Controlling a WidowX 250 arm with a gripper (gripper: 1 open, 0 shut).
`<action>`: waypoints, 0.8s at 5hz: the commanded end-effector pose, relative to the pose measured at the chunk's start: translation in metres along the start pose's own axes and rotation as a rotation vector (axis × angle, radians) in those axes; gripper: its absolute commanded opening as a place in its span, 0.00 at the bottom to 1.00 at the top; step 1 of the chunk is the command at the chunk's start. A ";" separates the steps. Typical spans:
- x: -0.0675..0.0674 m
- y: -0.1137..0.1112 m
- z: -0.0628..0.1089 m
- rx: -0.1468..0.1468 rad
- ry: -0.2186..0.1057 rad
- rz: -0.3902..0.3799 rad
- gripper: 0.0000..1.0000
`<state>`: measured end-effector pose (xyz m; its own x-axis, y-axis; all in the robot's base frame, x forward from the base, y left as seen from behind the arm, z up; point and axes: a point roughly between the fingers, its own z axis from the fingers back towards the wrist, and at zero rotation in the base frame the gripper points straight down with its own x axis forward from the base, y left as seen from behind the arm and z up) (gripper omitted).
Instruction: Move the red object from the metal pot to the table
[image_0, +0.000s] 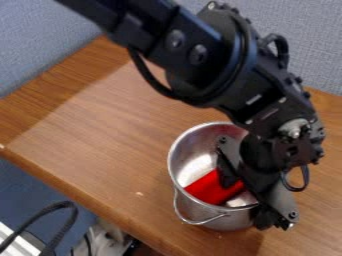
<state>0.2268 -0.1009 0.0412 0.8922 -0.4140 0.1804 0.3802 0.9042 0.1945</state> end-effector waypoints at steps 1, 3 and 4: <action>-0.002 0.009 -0.010 0.015 0.024 0.015 1.00; -0.002 0.011 -0.018 0.009 0.035 0.022 1.00; -0.002 0.012 -0.022 0.005 0.042 0.028 0.00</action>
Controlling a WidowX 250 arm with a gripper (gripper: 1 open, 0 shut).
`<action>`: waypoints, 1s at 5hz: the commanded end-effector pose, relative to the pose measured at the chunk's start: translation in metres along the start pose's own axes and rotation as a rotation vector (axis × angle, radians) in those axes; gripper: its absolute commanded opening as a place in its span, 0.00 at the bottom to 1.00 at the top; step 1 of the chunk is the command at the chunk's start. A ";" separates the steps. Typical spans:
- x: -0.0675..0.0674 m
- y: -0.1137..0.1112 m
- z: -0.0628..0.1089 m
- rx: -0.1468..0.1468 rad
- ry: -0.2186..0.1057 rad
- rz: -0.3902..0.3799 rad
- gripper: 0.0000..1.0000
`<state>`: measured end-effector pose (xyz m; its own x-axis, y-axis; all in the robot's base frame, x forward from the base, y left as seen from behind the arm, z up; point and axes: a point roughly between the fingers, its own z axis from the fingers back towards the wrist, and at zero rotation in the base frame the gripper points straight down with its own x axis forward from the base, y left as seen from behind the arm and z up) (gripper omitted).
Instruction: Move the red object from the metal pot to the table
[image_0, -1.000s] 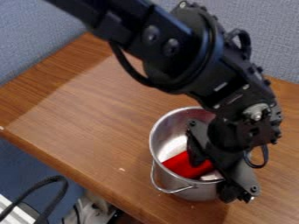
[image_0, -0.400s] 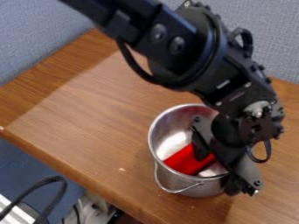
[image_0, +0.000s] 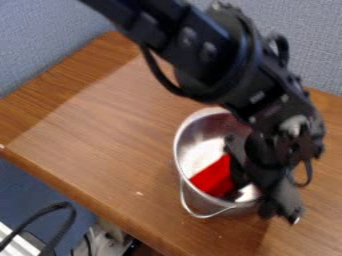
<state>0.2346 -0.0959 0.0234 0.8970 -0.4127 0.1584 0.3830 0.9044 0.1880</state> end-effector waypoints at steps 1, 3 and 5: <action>-0.003 0.011 -0.003 0.040 0.013 0.026 1.00; -0.008 0.014 -0.001 0.038 0.029 0.036 1.00; -0.009 0.016 -0.001 0.032 0.033 0.051 1.00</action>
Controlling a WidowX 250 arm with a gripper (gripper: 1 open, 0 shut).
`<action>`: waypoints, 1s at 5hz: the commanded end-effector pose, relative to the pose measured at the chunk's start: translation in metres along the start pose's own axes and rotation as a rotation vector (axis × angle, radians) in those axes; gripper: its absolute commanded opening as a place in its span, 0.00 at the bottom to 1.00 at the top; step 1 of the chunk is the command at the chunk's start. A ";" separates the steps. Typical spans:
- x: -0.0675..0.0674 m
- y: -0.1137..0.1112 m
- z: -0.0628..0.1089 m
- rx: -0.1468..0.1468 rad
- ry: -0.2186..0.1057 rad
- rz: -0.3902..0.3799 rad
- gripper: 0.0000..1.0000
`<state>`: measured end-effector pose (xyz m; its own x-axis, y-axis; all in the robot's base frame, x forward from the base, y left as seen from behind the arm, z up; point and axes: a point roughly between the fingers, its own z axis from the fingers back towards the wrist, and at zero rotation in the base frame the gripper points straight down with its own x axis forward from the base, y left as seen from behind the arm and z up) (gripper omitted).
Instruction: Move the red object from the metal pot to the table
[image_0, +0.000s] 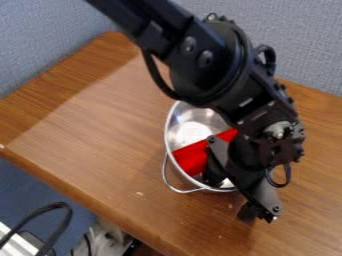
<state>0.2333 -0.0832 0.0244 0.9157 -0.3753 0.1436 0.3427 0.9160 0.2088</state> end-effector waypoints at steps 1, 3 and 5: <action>-0.002 0.008 -0.002 0.004 0.011 0.022 1.00; -0.001 0.013 -0.004 -0.001 0.007 0.040 1.00; 0.000 0.018 -0.004 -0.009 -0.004 0.056 1.00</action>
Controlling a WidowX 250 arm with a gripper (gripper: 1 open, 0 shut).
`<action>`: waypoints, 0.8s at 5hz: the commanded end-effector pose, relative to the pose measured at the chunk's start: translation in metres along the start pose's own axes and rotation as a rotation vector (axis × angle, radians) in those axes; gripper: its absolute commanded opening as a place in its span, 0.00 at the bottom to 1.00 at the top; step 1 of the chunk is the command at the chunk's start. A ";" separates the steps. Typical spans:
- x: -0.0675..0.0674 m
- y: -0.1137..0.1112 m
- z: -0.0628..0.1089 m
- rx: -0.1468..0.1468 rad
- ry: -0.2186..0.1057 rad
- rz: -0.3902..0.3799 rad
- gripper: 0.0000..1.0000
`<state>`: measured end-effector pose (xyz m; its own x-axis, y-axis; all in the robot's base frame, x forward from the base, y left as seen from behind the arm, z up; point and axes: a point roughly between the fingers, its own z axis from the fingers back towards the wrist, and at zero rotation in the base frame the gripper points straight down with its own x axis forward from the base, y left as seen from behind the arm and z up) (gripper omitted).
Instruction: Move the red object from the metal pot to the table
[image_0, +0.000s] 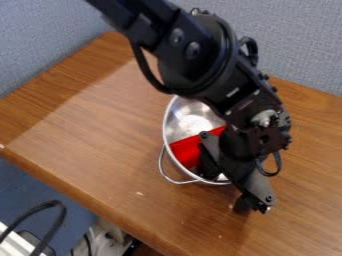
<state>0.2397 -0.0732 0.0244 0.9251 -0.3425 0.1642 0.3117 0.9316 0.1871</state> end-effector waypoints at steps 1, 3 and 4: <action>-0.002 0.010 -0.002 0.010 0.005 0.027 0.00; -0.003 0.017 0.002 0.015 0.009 0.046 0.00; -0.005 0.020 0.004 0.012 0.021 0.065 0.00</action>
<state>0.2422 -0.0574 0.0324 0.9388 -0.3034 0.1633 0.2710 0.9428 0.1940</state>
